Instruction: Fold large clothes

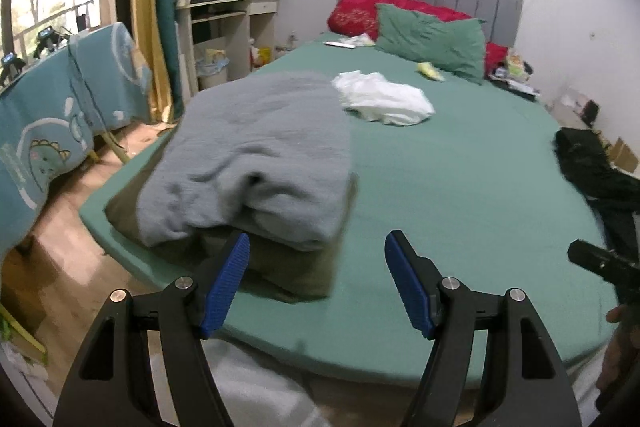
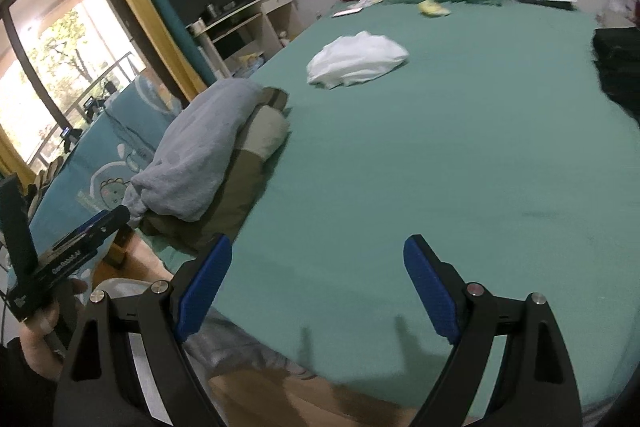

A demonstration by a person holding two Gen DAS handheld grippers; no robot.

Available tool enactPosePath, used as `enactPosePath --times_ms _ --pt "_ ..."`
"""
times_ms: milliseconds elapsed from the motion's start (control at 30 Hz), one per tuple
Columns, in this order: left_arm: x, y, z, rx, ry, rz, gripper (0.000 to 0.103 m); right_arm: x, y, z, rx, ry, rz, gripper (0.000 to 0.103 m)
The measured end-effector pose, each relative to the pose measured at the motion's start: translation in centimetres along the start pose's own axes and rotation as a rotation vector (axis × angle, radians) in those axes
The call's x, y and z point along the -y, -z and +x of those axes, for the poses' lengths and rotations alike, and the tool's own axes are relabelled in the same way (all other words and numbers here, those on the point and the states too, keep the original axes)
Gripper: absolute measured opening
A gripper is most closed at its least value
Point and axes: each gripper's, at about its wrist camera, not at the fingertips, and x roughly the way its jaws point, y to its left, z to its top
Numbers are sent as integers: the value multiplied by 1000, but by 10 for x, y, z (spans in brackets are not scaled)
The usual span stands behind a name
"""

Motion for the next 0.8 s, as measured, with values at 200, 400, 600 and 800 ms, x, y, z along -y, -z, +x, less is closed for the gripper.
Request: enactPosePath --times_ms 200,400,600,800 --pt "46 -7 -29 54 82 28 74 31 4 -43 57 63 22 87" --pt "92 -15 -64 134 142 68 74 57 4 -89 126 132 52 87" --pt "125 -25 -97 209 191 93 74 68 2 -140 224 197 57 87" --pt "151 -30 -127 307 195 150 74 63 0 -188 339 256 33 87"
